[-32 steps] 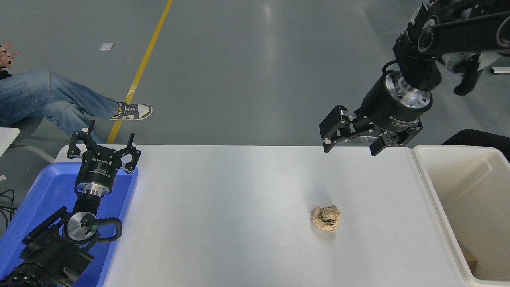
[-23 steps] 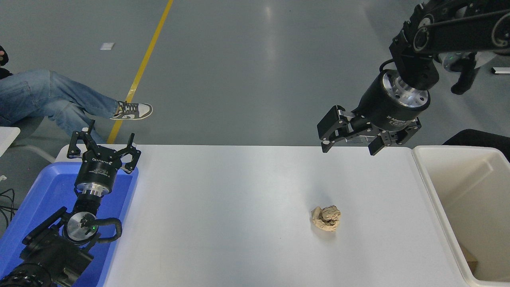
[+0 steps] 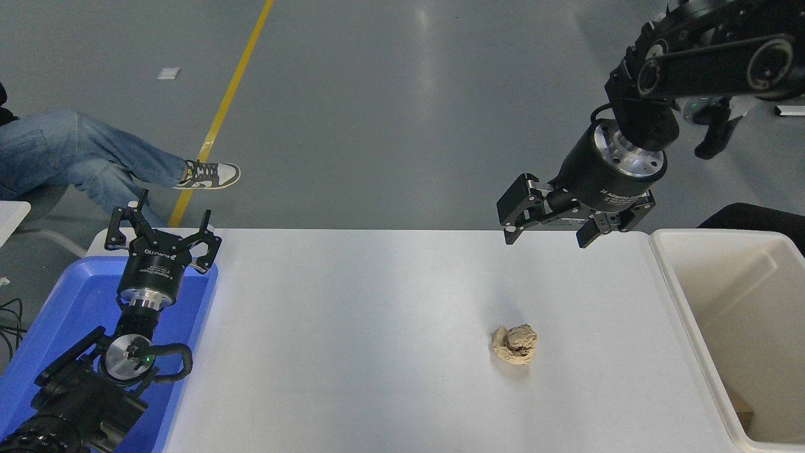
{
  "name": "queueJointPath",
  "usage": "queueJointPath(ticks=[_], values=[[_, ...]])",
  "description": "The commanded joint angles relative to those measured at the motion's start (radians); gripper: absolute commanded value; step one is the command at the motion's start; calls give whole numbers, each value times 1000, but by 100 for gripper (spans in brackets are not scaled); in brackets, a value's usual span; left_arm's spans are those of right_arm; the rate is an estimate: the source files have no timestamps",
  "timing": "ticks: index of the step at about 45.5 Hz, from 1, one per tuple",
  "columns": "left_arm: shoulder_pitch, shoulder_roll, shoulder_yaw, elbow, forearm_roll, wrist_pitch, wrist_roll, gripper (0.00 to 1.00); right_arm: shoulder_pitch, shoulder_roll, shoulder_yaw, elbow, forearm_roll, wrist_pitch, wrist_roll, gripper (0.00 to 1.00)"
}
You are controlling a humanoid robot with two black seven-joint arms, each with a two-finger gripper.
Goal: Pick up paper ball place in dustbin
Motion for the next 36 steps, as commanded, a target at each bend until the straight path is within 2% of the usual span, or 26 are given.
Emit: queueJointPath(ticks=[1,12,23,36], values=[[0,0,1,0,0,0,0,100,-201,72,33,-144,-7,-80,0,100],[0,0,1,0,0,0,0,100,-456,74,44,-296,-25,-120,0,100],[0,0,1,0,0,0,0,100,-643,74,131,-398,-204,-163,0,100],[0,0,2,0,0,0,0,100,-807,74,157,-496,-225,-249,-2,100]])
